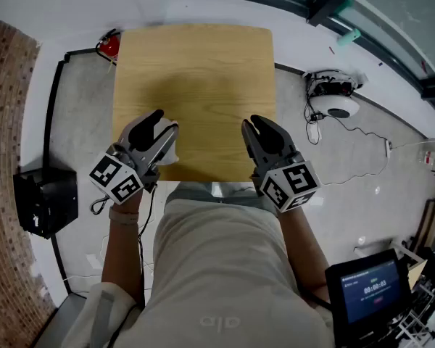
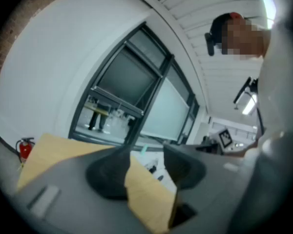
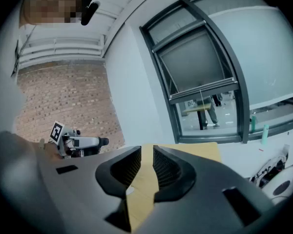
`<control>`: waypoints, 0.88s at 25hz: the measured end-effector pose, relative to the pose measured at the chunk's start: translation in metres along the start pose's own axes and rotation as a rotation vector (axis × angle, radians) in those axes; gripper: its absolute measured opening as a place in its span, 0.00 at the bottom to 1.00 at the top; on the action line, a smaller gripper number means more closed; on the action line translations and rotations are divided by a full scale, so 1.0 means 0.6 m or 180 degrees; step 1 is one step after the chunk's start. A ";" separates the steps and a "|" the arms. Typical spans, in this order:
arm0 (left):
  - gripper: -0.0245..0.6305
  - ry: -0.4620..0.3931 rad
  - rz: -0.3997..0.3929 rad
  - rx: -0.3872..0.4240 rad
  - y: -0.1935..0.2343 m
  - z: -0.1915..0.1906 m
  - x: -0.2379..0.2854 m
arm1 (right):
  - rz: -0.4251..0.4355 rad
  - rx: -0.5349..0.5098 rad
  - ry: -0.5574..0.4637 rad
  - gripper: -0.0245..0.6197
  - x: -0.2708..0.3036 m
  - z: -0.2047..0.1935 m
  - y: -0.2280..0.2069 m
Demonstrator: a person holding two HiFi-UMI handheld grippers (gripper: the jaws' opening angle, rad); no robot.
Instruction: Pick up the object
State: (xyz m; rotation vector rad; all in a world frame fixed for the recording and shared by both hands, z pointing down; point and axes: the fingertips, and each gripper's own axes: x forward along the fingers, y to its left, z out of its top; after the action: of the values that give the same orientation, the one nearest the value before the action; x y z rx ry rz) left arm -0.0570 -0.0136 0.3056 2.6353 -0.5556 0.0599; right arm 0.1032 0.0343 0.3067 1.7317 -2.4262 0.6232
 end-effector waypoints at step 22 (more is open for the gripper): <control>0.41 0.1197 0.0434 -0.1803 0.247 -0.318 -0.106 | 0.0901 0.1795 0.2154 0.26 0.278 -0.377 0.133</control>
State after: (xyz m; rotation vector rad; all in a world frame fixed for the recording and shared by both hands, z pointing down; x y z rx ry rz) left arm -0.1646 -0.0288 0.5303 1.9705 -0.5251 0.3736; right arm -0.0640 -0.0058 0.5427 1.0109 -2.0984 1.7274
